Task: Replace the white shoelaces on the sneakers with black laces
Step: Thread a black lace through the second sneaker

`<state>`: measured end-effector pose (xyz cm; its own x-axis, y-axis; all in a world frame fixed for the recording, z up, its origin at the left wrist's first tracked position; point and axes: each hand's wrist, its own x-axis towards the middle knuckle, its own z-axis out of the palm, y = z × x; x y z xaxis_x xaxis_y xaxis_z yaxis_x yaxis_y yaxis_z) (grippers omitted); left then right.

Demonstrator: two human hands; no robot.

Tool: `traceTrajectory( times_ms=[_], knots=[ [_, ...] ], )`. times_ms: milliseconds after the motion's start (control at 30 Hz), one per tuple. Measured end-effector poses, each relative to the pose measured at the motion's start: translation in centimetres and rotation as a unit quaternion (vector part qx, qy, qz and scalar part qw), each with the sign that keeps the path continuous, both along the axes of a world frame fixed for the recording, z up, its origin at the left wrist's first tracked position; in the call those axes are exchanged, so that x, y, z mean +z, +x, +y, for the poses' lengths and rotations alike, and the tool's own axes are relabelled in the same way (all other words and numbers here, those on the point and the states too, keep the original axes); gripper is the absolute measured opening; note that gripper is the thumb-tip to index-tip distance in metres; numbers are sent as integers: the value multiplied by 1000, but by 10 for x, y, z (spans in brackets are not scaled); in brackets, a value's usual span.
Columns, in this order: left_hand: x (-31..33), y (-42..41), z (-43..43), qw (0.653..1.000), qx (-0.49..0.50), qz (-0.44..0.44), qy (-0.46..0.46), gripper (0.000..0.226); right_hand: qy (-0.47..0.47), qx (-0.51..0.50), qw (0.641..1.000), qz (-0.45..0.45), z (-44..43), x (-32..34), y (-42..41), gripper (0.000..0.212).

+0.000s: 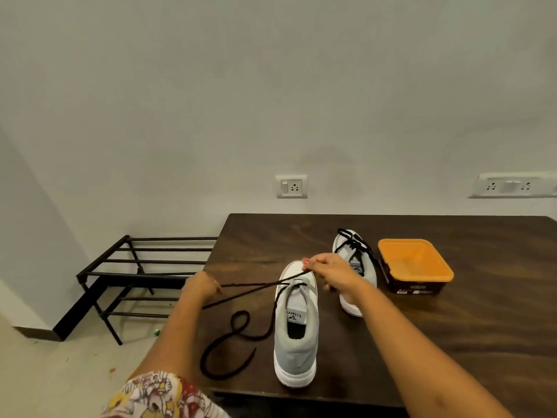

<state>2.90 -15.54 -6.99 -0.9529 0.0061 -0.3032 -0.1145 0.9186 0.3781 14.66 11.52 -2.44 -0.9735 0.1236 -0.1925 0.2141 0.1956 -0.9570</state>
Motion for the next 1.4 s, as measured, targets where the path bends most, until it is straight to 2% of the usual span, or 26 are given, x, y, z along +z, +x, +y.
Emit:
traceTrajectory(
  times_ms=[67,133,200,267,300,333,400,467,500,533,567,600,633,700,767,800,900,967,1000,1033,1067,1133,1200,1233,1333,1400],
  knots=[
    [-24,1,-9,991,-47,-34,-122,29,-24,-28,999,0,13,2,-4,21],
    [-31,12,-3,982,-100,-58,-152,33,-28,-21,999,-2,16,3,-8,21],
    [-23,24,15,987,-120,-79,-77,28,9,11,1000,-11,12,1,-11,20],
    [-9,32,35,984,-26,-88,150,28,42,41,998,-17,2,-5,-14,15],
    [0,34,46,955,50,-95,276,31,69,57,996,-17,-5,-10,-15,12],
    [8,32,54,902,125,-105,399,33,103,80,991,-17,-13,-15,-16,10],
    [24,28,72,760,239,-113,593,37,145,140,979,-17,-35,-27,-16,28],
    [39,26,88,645,290,-108,698,36,116,189,975,-13,-59,-34,-14,36],
    [47,29,96,609,301,-106,726,35,91,200,976,-9,-69,-37,-13,25],
    [52,30,102,591,305,-99,740,34,56,201,978,-8,-80,-34,-12,9],
    [56,31,106,592,300,-90,743,34,40,193,980,-14,-85,-33,-15,14],
    [59,30,105,611,287,-74,734,35,28,184,982,-14,-87,-28,-16,21],
    [59,27,100,642,279,-53,713,37,37,178,983,-10,-84,-25,-18,25],
    [54,19,78,735,261,-24,625,40,73,165,984,15,-68,-16,-20,27],
    [41,13,51,835,228,-25,501,40,99,147,984,30,-40,-7,-22,26],
    [33,13,39,871,212,-36,442,38,99,139,985,27,-26,-3,-20,26],
    [5,15,17,951,155,-94,249,23,115,102,988,30,2,2,-21,24],
    [-11,14,14,988,83,-118,54,26,137,66,988,39,8,1,-26,21],
    [-18,12,17,993,52,-104,-32,35,161,62,984,37,8,1,-29,21],
    [-18,14,25,996,33,-55,-58,40,200,74,977,29,5,0,-31,22],
    [-13,18,37,1000,11,14,-23,40,238,96,966,22,1,1,-31,24],
    [8,26,68,976,-65,123,170,29,272,129,954,18,-10,1,-33,23],
    [32,40,101,926,-131,112,337,18,268,126,954,47,-18,1,-35,20],
    [38,45,113,915,-155,96,360,18,271,110,954,64,-20,2,-35,17],
    [37,48,128,935,-187,52,297,32,262,40,959,102,-17,0,-37,16],
    [25,44,124,947,-190,15,260,39,230,16,969,88,-9,-7,-35,23]
  ],
)
